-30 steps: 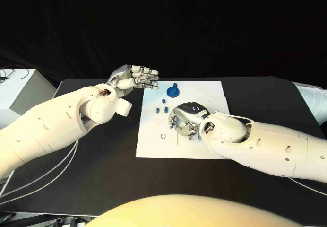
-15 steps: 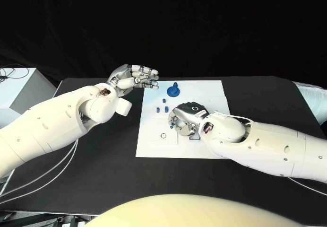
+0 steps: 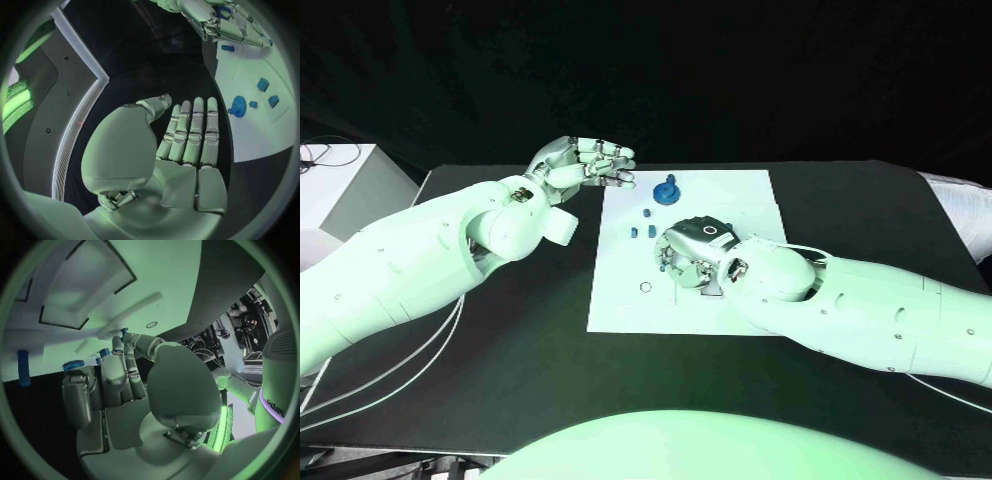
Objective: Assemble the parts on the task board
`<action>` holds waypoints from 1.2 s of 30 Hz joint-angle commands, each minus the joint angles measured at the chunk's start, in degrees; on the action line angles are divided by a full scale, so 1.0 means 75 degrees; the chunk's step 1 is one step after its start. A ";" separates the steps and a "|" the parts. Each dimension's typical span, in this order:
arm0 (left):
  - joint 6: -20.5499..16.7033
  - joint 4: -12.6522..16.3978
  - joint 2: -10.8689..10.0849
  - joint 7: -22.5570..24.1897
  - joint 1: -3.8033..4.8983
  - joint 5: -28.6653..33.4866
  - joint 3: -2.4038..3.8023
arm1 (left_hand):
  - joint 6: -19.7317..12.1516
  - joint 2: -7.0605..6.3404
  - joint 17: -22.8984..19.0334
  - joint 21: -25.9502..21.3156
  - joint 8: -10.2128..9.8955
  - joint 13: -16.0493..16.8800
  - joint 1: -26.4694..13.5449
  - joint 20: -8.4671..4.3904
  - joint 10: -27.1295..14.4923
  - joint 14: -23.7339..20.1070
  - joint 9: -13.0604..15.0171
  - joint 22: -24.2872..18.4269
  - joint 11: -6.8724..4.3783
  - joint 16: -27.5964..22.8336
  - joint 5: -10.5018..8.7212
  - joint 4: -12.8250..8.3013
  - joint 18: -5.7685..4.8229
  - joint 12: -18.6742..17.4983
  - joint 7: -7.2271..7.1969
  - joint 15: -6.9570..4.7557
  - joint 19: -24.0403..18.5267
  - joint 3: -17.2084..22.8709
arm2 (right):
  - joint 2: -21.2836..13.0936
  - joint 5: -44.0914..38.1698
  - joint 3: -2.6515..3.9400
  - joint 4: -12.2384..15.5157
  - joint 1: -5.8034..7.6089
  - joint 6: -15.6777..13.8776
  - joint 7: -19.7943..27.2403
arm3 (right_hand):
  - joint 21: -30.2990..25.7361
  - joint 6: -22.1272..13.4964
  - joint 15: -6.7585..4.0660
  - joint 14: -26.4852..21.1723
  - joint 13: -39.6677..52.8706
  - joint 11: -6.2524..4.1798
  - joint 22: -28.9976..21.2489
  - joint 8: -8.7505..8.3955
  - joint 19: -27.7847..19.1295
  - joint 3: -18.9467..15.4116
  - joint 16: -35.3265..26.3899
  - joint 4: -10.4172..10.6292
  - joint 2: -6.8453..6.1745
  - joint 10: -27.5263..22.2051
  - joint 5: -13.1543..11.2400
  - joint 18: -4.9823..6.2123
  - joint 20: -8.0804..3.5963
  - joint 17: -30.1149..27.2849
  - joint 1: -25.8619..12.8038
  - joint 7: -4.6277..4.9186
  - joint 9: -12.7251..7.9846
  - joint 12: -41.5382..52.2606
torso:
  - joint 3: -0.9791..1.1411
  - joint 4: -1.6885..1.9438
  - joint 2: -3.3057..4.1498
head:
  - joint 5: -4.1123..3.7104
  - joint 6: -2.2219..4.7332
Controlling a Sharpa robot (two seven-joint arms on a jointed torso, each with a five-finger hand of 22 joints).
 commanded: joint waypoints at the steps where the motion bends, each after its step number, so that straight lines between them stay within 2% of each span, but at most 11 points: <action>1: 0.0080 0.0023 0.0003 0.0026 -0.0005 0.0049 0.0005 | -0.0009 -0.0027 0.0008 -0.0021 0.0022 0.0012 -0.0003 -0.0004 0.0000 0.0051 -0.0011 -0.0010 0.0029 -0.0021 -0.0027 0.0014 0.0103 0.0011 0.0056 -0.0018 0.0031 -0.0052 | 0.0019 -0.0156 -0.0021 -0.0029 -0.0027 0.0271 -0.0085 | 0.0034 0.0061 -0.0064 -0.0009 0.0006 -0.0145 0.2010 0.0042 0.0800 0.0030 -0.0031 -0.0003 0.0056 0.0219 0.0023 -0.0052 -0.0049 -0.0007 -0.0008 0.0013 0.0028 -0.0001 | 0.0004 -0.0006 -0.0005 | 0.0010 0.0001; 6: 0.0082 0.0027 0.0006 0.0023 -0.0005 0.0049 0.0006 | -0.0009 -0.0027 0.0008 -0.0021 0.0022 0.0012 -0.0003 -0.0004 0.0000 0.0051 -0.0011 -0.0010 0.0029 -0.0021 -0.0027 0.0014 0.0103 0.0011 0.0056 -0.0018 0.0031 -0.0052 | 0.0050 -0.0126 -0.0029 -0.0044 -0.0034 0.0313 0.0005 | 0.0034 0.0042 -0.0058 -0.0012 -0.0002 -0.0139 0.2010 0.0047 0.0800 0.0014 -0.0045 -0.0020 0.0014 0.0230 0.0001 -0.0052 -0.0050 -0.0033 -0.0053 0.0025 0.0046 -0.0038 | 0.0005 -0.0007 -0.0003 | 0.0011 0.0001; 11: 0.0082 0.0027 0.0003 0.0017 -0.0005 0.0049 0.0006 | -0.0009 -0.0027 0.0008 -0.0021 0.0022 0.0012 -0.0003 -0.0004 0.0000 0.0051 -0.0011 -0.0010 0.0029 -0.0021 -0.0027 0.0014 0.0103 0.0011 0.0056 -0.0018 0.0031 -0.0052 | 0.0042 -0.0060 -0.0039 -0.0038 -0.0039 0.0302 0.0103 | 0.0034 -0.0243 0.0006 -0.0007 -0.0039 -0.0060 0.2010 -0.0086 0.0800 -0.0209 -0.0051 -0.0035 -0.0226 0.0147 -0.0029 -0.0052 -0.0019 -0.0042 -0.0275 0.0115 0.0034 -0.0214 | 0.0007 -0.0013 -0.0011 | 0.0018 0.0001; 15: 0.0082 0.0027 -0.0001 0.0012 -0.0005 0.0050 0.0006 | -0.0009 -0.0027 0.0008 -0.0021 0.0022 0.0012 -0.0003 -0.0004 0.0000 0.0051 -0.0011 -0.0010 0.0029 -0.0021 -0.0027 0.0014 0.0103 0.0011 0.0056 -0.0018 0.0031 -0.0052 | 0.0018 -0.0044 -0.0042 -0.0020 -0.0040 0.0232 0.0129 | 0.0034 -0.0502 0.0086 0.0011 -0.0117 0.0045 0.2010 -0.0274 0.0800 -0.0397 0.0002 0.0038 -0.0464 -0.0187 -0.0135 -0.0052 0.0029 0.0025 -0.0491 0.0170 -0.0042 -0.0482 | 0.0008 -0.0013 -0.0010 | 0.0017 0.0001; 27: 0.0099 0.0022 -0.0006 -0.0009 -0.0005 0.0050 0.0005 | -0.0009 -0.0024 0.0015 -0.0033 0.0022 0.0012 -0.0001 -0.0004 -0.0002 0.0052 -0.0013 -0.0021 0.0029 -0.0030 -0.0027 0.0018 0.0103 0.0013 0.0056 -0.0018 0.0038 -0.0055 | -0.0040 -0.0045 -0.0044 0.0027 -0.0042 0.0016 0.0082 | 0.0034 -0.0661 0.0126 0.0003 -0.0165 0.0101 0.2010 -0.0407 0.0800 -0.0453 0.0032 0.0031 -0.0576 -0.0426 -0.0126 -0.0052 0.0060 0.0049 -0.0501 0.0207 -0.0106 -0.0616 | 0.0009 -0.0009 -0.0006 | 0.0016 0.0001; 36: 0.0117 0.0015 -0.0005 -0.0030 -0.0005 0.0050 0.0005 | -0.0009 -0.0024 0.0015 -0.0033 0.0022 0.0012 -0.0001 -0.0004 -0.0002 0.0052 -0.0013 -0.0021 0.0029 -0.0030 -0.0027 0.0018 0.0103 0.0013 0.0056 -0.0018 0.0038 -0.0055 | -0.0093 -0.0057 -0.0044 0.0050 -0.0042 -0.0189 0.0008 | 0.0034 -0.1005 0.0165 -0.0086 -0.0234 0.0150 0.2010 -0.0647 0.0800 -0.0549 -0.0045 0.0004 -0.0648 -0.0821 -0.0130 -0.0052 0.0098 -0.0156 -0.0442 0.0206 -0.0215 -0.0660 | 0.0012 -0.0015 -0.0008 | 0.0003 0.0001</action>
